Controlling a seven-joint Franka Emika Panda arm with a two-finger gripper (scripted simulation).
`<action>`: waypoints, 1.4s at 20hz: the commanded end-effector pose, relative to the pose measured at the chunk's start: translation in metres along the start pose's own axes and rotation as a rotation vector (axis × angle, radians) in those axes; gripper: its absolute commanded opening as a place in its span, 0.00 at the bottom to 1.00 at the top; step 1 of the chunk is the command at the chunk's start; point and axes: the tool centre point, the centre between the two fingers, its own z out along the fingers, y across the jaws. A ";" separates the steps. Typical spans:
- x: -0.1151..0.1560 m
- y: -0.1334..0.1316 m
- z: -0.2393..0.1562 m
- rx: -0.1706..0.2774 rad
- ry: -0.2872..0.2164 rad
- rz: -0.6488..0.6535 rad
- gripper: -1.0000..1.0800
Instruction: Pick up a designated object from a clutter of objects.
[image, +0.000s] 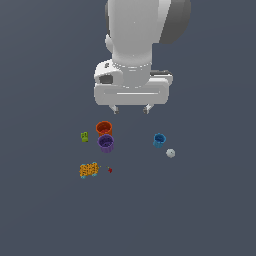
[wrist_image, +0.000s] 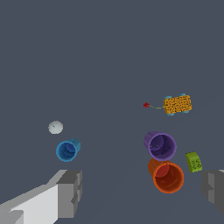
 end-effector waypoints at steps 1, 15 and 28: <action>0.000 0.000 0.000 0.000 0.000 0.000 0.62; 0.003 -0.004 0.000 0.026 0.004 0.044 0.62; -0.018 0.055 0.091 0.113 -0.175 0.474 0.62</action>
